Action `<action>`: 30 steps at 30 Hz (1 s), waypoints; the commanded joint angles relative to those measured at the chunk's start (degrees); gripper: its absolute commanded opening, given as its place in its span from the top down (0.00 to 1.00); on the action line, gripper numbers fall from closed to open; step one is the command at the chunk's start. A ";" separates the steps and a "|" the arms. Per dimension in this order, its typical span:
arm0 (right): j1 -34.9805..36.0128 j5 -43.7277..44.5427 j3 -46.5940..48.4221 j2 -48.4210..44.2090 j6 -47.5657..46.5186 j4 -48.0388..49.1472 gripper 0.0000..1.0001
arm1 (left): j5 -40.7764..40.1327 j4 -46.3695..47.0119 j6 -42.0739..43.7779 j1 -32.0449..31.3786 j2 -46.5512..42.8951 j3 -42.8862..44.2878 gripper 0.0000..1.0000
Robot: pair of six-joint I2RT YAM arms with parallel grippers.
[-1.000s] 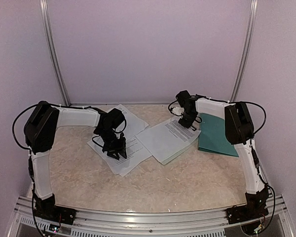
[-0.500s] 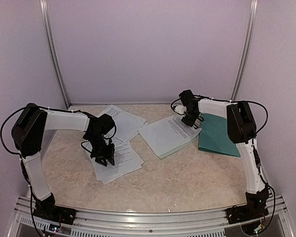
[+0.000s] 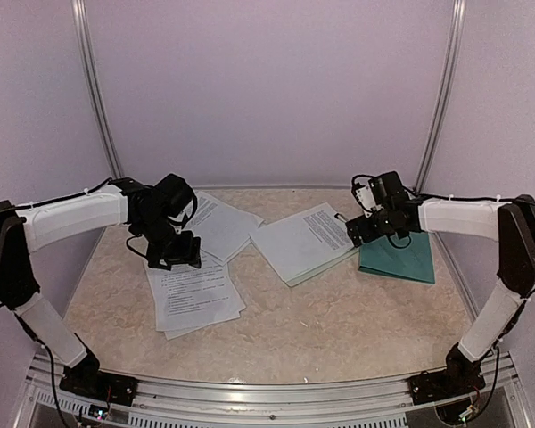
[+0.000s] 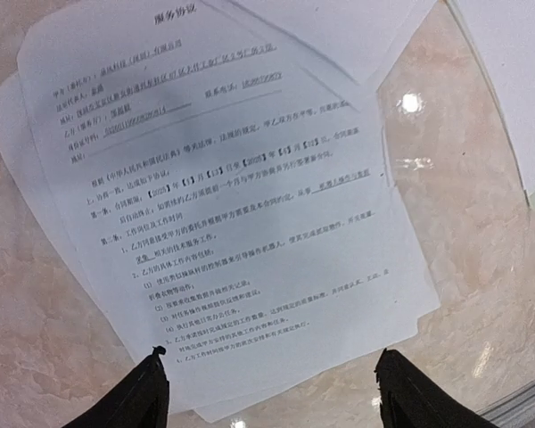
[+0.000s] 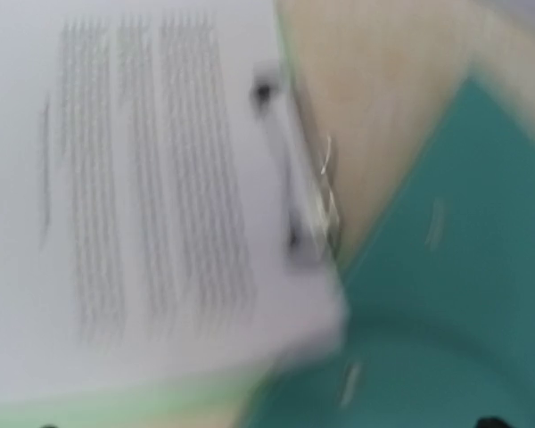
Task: Put the files into the folder
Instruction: Move the folder with files to the center of the board, then open the folder at the center of the board.
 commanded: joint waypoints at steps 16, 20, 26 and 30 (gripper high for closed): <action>10.49 11.61 -55.26 -34.03 70.77 43.86 0.09 | -9.17 13.35 5.95 -12.65 10.89 15.03 0.21; 10.60 11.46 -57.14 -30.49 76.69 50.57 0.11 | -9.09 12.89 5.72 -13.23 11.45 15.29 0.21; 10.49 11.10 -57.16 -21.14 83.17 60.43 0.13 | -8.97 12.39 5.17 -13.94 11.56 15.05 0.22; 10.23 8.05 -55.97 -13.40 87.19 66.54 0.17 | -9.89 11.75 5.14 -14.47 11.48 15.01 0.22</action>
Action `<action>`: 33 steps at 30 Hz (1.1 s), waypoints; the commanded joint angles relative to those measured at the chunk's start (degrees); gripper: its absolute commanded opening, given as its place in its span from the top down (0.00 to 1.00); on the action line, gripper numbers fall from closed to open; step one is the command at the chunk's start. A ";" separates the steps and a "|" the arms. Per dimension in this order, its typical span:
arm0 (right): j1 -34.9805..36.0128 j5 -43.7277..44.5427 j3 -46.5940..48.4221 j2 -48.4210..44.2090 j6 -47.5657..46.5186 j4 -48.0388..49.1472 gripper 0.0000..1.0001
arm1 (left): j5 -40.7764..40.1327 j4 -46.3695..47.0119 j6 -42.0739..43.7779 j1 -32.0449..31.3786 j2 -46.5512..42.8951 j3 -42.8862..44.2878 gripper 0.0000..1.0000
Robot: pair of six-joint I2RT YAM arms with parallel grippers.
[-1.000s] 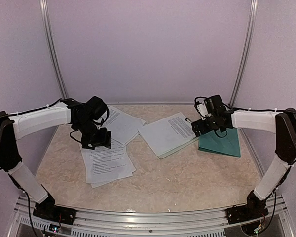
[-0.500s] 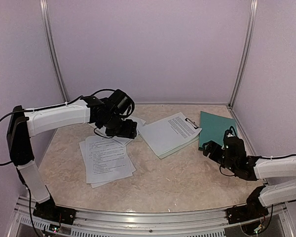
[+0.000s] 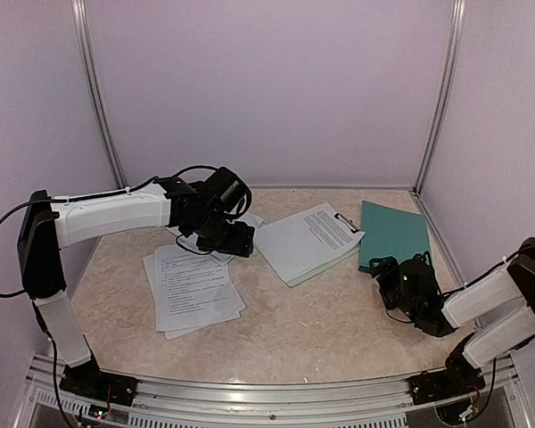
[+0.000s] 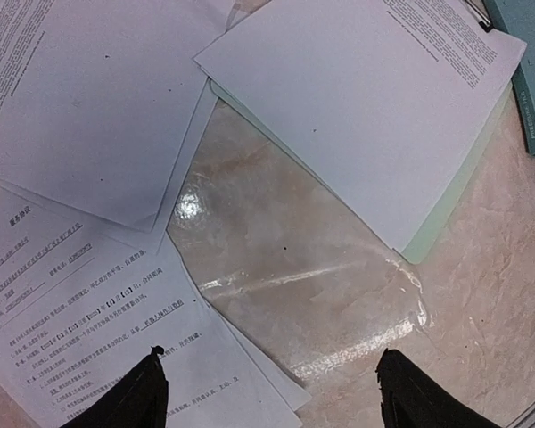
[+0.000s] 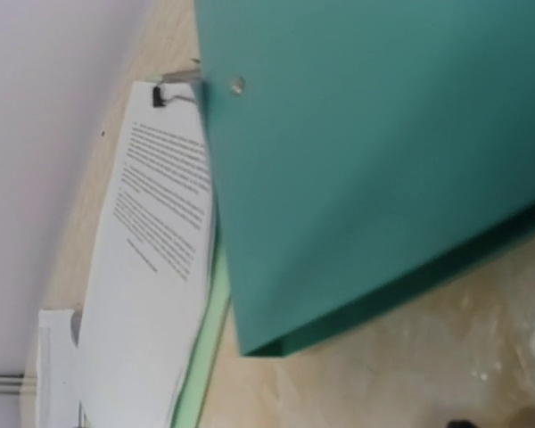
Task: Put the files into the folder
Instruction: Open the folder at the center of the board.
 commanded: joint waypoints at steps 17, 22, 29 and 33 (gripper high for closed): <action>0.12 2.04 3.98 13.17 10.20 13.22 0.34 | -0.38 0.94 -0.32 -1.60 -0.19 -1.76 0.22; -0.03 2.18 5.18 14.69 9.94 13.28 0.38 | -0.14 0.82 -0.28 -1.69 0.42 -1.45 0.22; -0.78 3.15 5.84 15.50 9.61 12.35 0.40 | -0.33 0.49 -0.36 -1.71 0.04 -1.39 0.22; -1.60 3.33 6.10 16.20 9.42 12.25 0.42 | -0.16 0.55 -0.36 -1.71 0.18 -1.16 0.22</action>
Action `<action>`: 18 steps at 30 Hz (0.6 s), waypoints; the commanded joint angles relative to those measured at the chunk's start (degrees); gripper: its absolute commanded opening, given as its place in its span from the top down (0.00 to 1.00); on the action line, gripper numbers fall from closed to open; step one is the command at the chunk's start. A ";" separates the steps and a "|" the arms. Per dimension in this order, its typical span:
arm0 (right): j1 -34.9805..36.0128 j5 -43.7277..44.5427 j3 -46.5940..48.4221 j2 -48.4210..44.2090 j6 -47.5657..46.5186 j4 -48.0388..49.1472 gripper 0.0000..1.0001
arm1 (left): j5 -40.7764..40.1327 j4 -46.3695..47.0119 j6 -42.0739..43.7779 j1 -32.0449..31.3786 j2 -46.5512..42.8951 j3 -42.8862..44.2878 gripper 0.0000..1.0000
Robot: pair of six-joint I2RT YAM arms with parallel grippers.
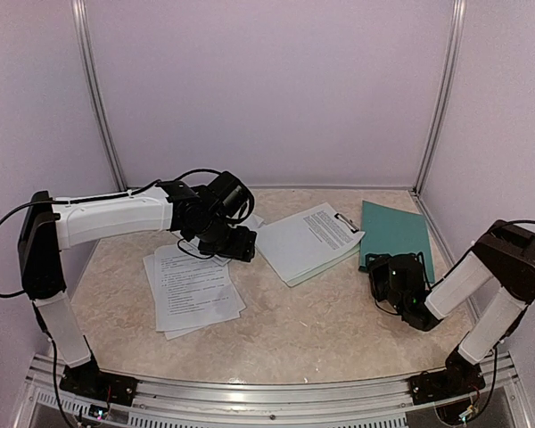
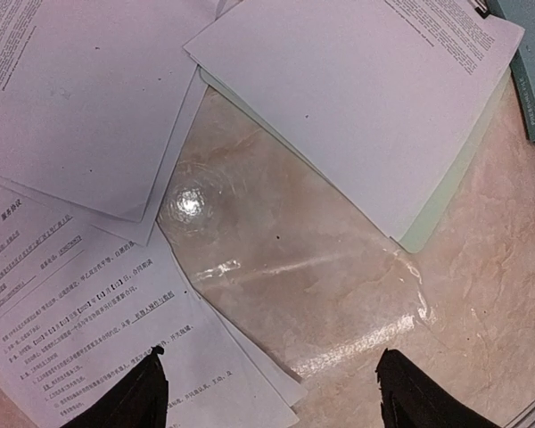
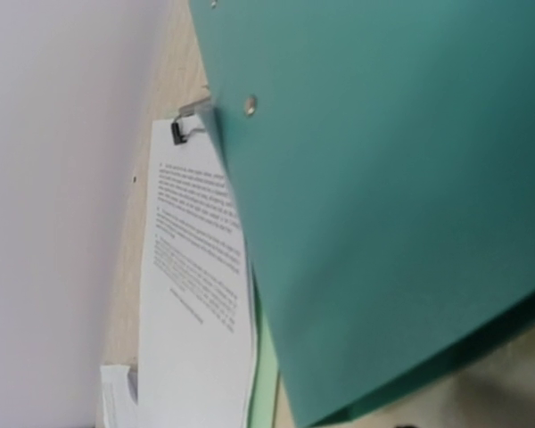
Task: Put the files into the folder
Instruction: Open the folder at the center of the board.
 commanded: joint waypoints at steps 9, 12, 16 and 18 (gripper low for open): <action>-2.29 1.51 1.57 4.19 -0.16 1.91 0.44 | 0.33 -0.37 -0.04 -0.66 0.79 0.64 0.22; -2.60 1.78 2.01 5.46 0.01 2.67 0.45 | 0.59 -0.53 -0.04 -0.73 1.18 0.94 0.22; -3.29 1.93 1.94 7.68 0.59 6.02 0.48 | 0.62 -1.02 -0.03 -0.98 1.80 1.60 0.22; -3.53 1.95 2.23 8.54 0.64 7.06 0.49 | 0.62 -1.03 -0.04 -1.08 1.94 1.75 0.22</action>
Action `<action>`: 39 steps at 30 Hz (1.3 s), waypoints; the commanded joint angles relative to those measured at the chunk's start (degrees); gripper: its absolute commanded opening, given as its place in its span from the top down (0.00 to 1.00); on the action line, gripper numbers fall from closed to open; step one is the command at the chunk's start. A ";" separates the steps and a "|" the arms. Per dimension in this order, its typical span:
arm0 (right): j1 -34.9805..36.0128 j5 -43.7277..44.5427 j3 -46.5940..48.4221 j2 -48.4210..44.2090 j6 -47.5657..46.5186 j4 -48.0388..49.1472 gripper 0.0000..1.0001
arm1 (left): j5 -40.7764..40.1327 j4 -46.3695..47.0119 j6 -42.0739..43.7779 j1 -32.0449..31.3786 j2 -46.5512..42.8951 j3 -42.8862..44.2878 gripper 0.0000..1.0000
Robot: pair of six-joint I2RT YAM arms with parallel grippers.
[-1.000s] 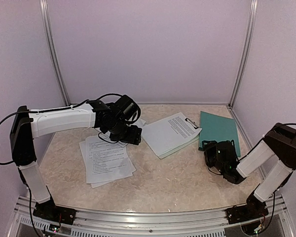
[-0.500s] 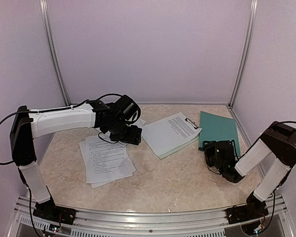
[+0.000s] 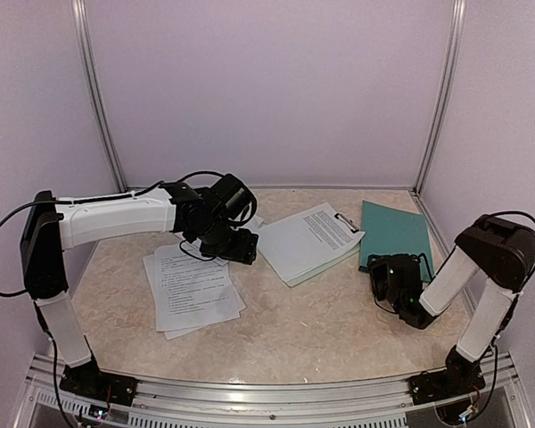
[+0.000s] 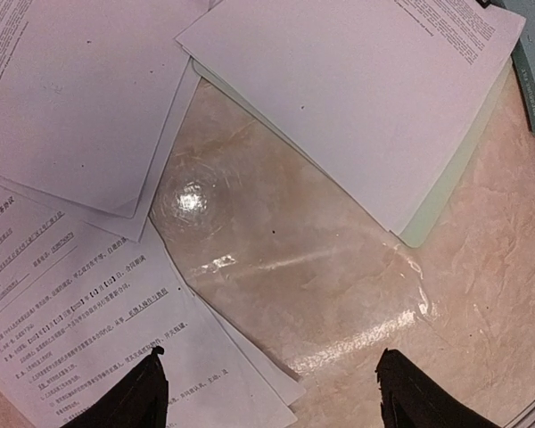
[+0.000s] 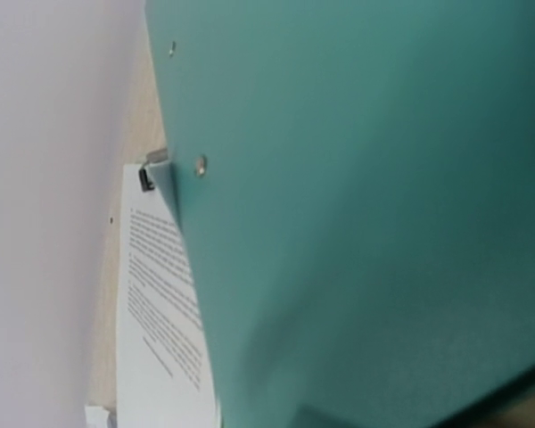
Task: Put the files into the folder
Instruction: Open the folder at the center of the board.
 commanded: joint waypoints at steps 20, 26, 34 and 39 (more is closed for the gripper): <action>-2.49 3.82 3.00 4.15 -0.98 3.21 0.89 | 0.24 -1.46 -0.21 -1.36 3.01 1.85 0.22; -1.99 6.44 2.65 -1.94 -4.75 -6.11 1.00 | -0.56 -1.68 0.12 -1.30 3.09 1.96 0.22; -0.24 9.98 4.76 -7.96 -12.25 -16.95 1.00 | -1.66 -2.35 0.32 -1.36 2.85 2.00 0.22; 2.61 12.07 6.14 -11.66 -18.43 -24.37 1.00 | -2.14 -3.53 0.35 -1.30 3.10 2.74 0.22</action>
